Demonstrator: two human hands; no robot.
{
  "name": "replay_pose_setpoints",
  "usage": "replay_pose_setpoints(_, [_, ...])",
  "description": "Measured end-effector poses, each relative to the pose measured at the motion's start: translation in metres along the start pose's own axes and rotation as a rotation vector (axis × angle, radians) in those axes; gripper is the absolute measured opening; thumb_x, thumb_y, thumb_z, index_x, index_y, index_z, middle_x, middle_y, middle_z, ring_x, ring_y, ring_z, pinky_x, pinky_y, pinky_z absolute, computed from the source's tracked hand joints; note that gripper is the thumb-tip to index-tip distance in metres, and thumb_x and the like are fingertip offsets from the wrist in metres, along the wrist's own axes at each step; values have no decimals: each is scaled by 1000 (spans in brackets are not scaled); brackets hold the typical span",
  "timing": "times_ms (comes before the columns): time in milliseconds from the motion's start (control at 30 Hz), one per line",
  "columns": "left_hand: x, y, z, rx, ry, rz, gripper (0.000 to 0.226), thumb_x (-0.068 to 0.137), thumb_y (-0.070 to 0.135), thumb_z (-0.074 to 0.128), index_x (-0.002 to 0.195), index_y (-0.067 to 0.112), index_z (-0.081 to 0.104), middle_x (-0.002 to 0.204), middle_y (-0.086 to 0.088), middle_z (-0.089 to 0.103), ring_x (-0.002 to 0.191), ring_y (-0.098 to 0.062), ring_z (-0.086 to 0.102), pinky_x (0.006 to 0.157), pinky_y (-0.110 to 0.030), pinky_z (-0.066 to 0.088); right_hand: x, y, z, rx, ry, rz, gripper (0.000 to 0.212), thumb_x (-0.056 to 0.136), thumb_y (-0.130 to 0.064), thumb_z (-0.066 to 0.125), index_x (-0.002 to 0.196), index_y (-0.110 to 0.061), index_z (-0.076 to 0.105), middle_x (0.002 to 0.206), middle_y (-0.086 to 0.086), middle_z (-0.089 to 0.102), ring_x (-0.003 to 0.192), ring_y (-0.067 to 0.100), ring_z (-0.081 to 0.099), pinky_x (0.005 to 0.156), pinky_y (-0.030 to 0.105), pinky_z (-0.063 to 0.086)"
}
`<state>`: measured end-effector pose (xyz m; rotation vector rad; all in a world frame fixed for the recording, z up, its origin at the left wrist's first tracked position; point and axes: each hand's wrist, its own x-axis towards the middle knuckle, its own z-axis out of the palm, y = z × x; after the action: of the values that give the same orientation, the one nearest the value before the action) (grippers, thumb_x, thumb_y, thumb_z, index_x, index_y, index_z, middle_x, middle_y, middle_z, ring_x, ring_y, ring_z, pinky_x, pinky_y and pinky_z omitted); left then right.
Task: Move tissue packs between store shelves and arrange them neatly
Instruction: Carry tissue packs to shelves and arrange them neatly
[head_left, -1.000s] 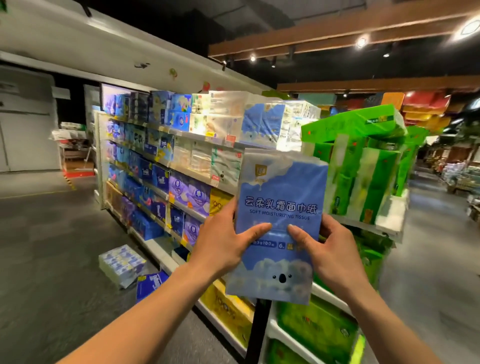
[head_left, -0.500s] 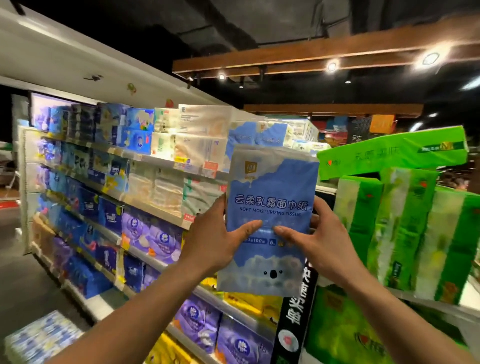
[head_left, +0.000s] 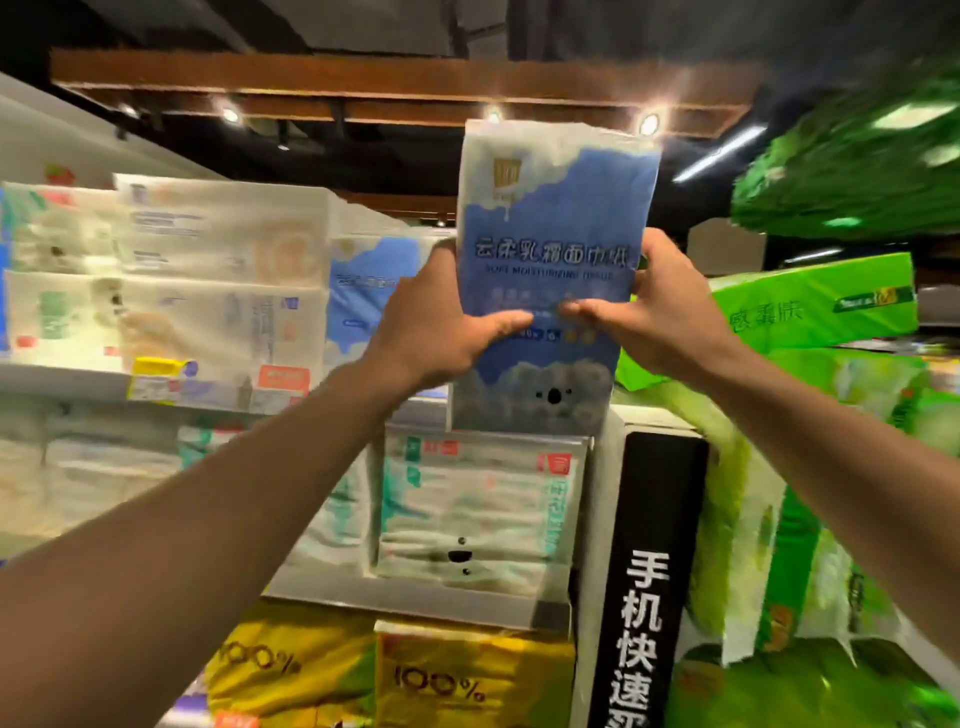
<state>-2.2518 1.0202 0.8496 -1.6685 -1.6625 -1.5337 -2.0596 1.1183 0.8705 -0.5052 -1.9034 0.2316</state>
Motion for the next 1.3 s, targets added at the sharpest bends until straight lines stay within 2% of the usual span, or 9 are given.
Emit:
replay_pose_setpoints(100, [39,-16,21,-1,8,-3,73,71,51,86,121,11,53,118,-5,67,106,-28,64,86,-38,51,38,14,4,-132,-13,-14,54,61,-47,88,105,-27,65,104,-17,72,96,7,70,87,35,58])
replay_pose_setpoints(267, [81,-37,59,24,-32,-14,72,72,56,84,119,14,50,119,-3,67,107,-27,63,75,-30,42,77,45,13,-304,-8,-1,71,53,-56,81,114,-22,71,102,-9,75,94,10,71,78,31,55])
replay_pose_setpoints(433, [105,-68,94,92,-74,10,76,73,65,77,121,14,48,120,-7,66,108,-34,62,84,-43,52,94,78,25,-421,-50,4,56,68,-42,90,117,-25,72,109,-2,75,100,18,69,74,26,44])
replay_pose_setpoints(533, [110,-80,111,149,-60,46,76,77,69,70,121,12,47,121,-13,65,110,-40,59,86,-46,48,101,89,28,-603,-61,28,39,72,-50,87,87,-17,72,82,7,71,75,29,64,58,31,35])
replay_pose_setpoints(633, [111,-85,122,126,-27,68,74,79,70,68,121,12,49,121,-12,66,111,-39,60,91,-48,48,105,89,27,-712,-45,135,66,70,-59,84,56,-12,40,55,6,40,50,20,36,46,32,26])
replay_pose_setpoints(967, [115,-104,144,294,51,92,75,78,75,63,116,11,53,126,-14,59,124,-33,47,100,-44,33,114,102,40,-820,-120,178,73,60,-70,82,63,-4,49,59,10,48,53,22,43,48,36,28])
replay_pose_setpoints(1067, [119,-117,156,402,155,185,85,71,82,59,119,11,54,144,-13,48,138,-31,36,110,-46,27,118,110,43,-923,-133,187,81,56,-80,76,62,-4,48,60,10,46,54,25,41,53,36,28])
replay_pose_setpoints(1200, [131,-130,169,425,179,198,91,70,82,61,127,11,53,165,-14,18,154,-34,10,122,-57,1,126,124,54,-1046,-168,160,81,58,-88,67,66,-11,42,78,10,52,82,35,56,71,38,39])
replay_pose_setpoints(1300, [136,-141,179,379,215,244,85,72,75,68,123,8,58,164,-14,24,153,-34,14,120,-60,-3,130,130,60,-1029,-228,173,77,62,-83,69,68,-12,39,80,8,48,85,33,47,76,42,38])
